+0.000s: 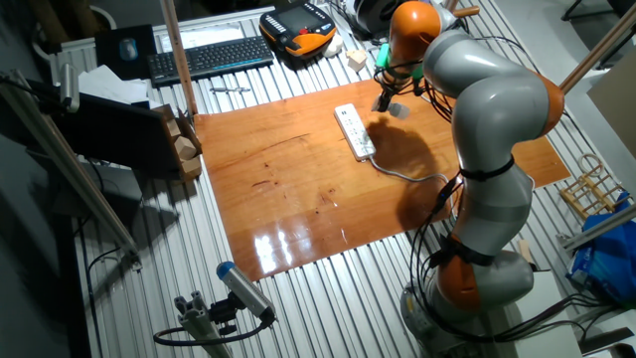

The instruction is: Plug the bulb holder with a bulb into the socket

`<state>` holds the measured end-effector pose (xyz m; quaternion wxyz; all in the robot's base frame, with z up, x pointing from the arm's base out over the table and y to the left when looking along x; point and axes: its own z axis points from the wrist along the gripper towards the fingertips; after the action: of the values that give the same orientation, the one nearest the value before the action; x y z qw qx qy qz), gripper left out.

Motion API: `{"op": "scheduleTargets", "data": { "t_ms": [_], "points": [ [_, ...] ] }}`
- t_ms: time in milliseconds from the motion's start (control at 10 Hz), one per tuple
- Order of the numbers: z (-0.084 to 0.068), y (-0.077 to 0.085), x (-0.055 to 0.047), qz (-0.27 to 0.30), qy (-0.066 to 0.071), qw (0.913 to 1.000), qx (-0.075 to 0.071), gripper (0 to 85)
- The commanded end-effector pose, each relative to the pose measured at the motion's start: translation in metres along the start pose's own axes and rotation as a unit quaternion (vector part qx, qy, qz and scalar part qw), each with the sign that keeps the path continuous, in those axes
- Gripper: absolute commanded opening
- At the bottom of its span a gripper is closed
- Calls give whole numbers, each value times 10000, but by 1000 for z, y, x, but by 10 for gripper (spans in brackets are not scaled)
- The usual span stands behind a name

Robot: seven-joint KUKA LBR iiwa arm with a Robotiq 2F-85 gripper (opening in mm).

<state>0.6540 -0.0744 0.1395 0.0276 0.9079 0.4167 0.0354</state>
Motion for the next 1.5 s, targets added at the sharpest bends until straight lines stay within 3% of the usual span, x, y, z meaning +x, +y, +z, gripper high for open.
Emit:
{"op": "scheduleTargets", "data": {
  "t_ms": [0, 100, 300, 500, 900, 1400],
  "points": [
    [0, 0, 0, 680, -17, 9977, -20, 0],
    [0, 0, 0, 1031, 8, 9946, 72, 0],
    [0, 0, 0, 2000, -65, 9797, 113, 0],
    [0, 0, 0, 2510, -122, 9677, 210, 0],
    [0, 0, 0, 2548, -312, 9663, 219, 0],
    [0, 0, 0, 2548, -173, 9668, 96, 0]
  ]
}}
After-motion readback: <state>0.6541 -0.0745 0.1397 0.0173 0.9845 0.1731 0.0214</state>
